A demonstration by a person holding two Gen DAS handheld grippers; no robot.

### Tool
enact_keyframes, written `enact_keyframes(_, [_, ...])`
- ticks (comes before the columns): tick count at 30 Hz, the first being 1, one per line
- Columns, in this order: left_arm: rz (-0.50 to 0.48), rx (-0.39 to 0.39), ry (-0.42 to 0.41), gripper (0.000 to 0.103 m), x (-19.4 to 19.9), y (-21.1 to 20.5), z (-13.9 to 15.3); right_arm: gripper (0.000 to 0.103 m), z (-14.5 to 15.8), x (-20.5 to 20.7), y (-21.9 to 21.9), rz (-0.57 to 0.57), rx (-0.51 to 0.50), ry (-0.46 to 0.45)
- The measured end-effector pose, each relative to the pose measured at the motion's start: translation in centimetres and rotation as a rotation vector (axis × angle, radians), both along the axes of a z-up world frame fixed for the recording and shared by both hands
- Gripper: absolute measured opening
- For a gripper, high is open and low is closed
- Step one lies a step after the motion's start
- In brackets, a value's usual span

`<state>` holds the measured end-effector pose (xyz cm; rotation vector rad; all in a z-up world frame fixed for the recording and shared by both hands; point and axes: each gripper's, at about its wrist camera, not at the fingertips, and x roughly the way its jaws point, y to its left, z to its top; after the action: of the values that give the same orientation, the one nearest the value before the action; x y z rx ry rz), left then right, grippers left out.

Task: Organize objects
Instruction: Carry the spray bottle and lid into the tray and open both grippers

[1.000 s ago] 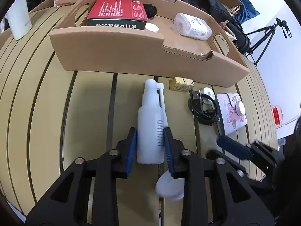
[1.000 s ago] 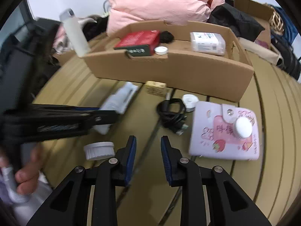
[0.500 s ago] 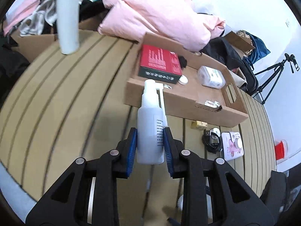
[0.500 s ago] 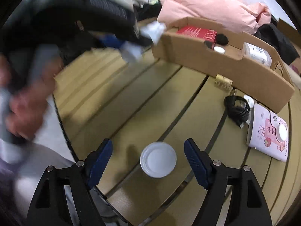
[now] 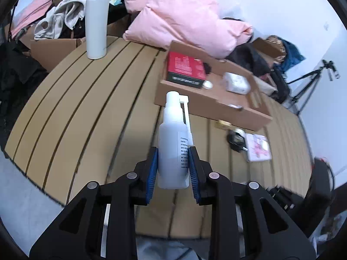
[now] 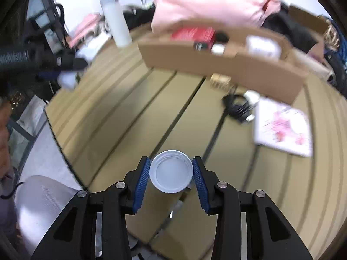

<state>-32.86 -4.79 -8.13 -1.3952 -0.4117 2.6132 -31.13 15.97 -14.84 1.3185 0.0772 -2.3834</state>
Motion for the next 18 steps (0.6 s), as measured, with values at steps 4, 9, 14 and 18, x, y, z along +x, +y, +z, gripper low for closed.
enact_keyframes(4, [-0.059,0.037,-0.008,0.024,3.2,-0.8,1.9,0.044,5.6,3.2,3.4,-0.013,-0.013,0.063])
enact_keyframes(9, [-0.081,0.041,0.012,0.024,4.1,-0.9,3.1,0.044,9.8,4.8,6.8,-0.066,-0.012,0.128])
enact_keyframes(14, [-0.139,0.058,0.033,0.024,0.0,0.7,4.6,0.044,11.2,2.6,8.0,-0.102,-0.056,0.146])
enact_keyframes(18, [-0.197,0.094,0.004,0.024,-6.6,2.9,5.3,0.044,12.5,-1.5,8.1,-0.089,-0.101,0.168])
